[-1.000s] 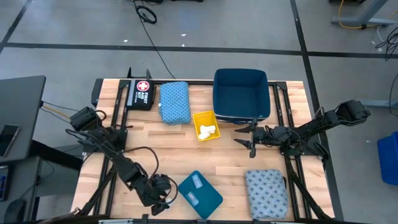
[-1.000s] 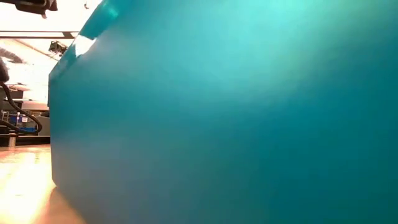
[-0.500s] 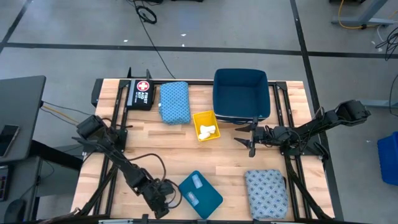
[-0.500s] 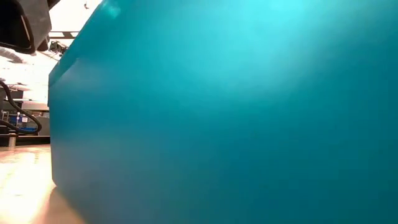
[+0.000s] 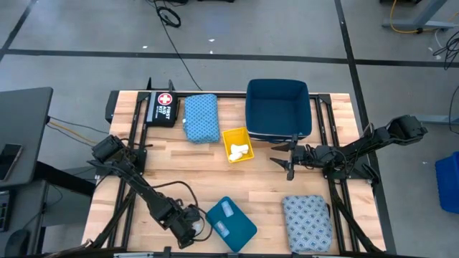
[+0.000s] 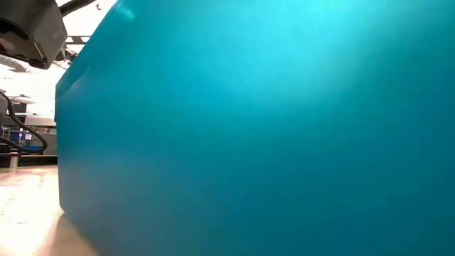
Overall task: Pick & place medical supplies in basket/bin
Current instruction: Put the transparent medicine bottle into the blue bin
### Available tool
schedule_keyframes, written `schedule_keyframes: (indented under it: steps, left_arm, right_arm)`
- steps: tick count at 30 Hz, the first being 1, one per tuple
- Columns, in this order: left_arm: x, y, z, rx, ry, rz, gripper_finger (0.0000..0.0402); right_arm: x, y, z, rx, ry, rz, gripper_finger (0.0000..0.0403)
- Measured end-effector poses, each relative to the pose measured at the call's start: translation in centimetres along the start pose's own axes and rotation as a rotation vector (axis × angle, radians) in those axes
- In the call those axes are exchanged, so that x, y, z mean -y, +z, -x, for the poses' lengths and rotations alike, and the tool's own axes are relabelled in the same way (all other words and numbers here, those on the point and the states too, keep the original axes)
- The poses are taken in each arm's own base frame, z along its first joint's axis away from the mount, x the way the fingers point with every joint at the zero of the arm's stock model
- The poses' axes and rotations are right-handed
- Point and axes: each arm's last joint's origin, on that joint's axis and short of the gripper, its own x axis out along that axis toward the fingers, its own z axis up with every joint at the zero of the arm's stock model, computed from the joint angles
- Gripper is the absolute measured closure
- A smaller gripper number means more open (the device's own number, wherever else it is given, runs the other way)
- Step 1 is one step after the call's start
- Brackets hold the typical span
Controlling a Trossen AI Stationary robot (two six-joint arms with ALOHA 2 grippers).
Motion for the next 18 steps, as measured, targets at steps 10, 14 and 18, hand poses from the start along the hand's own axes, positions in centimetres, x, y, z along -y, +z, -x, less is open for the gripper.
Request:
schedule_keyframes:
  steps: [10, 14, 18]
  left_arm:
    - [0.02, -0.01, 0.01, 0.033, 0.015, -0.118, 0.0275]
    - [0.14, -0.26, 0.12, 0.063, 0.026, -0.139, 0.0275]
    - [0.52, -0.73, 0.67, 0.108, 0.018, -0.172, 0.0275]
  right_arm:
    - [0.00, 0.00, 0.00, 0.000, 0.000, 0.000, 0.0195]
    - [0.00, 0.00, 0.00, 0.000, 0.000, 0.000, 0.0195]
    - [0.00, 0.00, 0.00, 0.000, 0.000, 0.001, 0.0195]
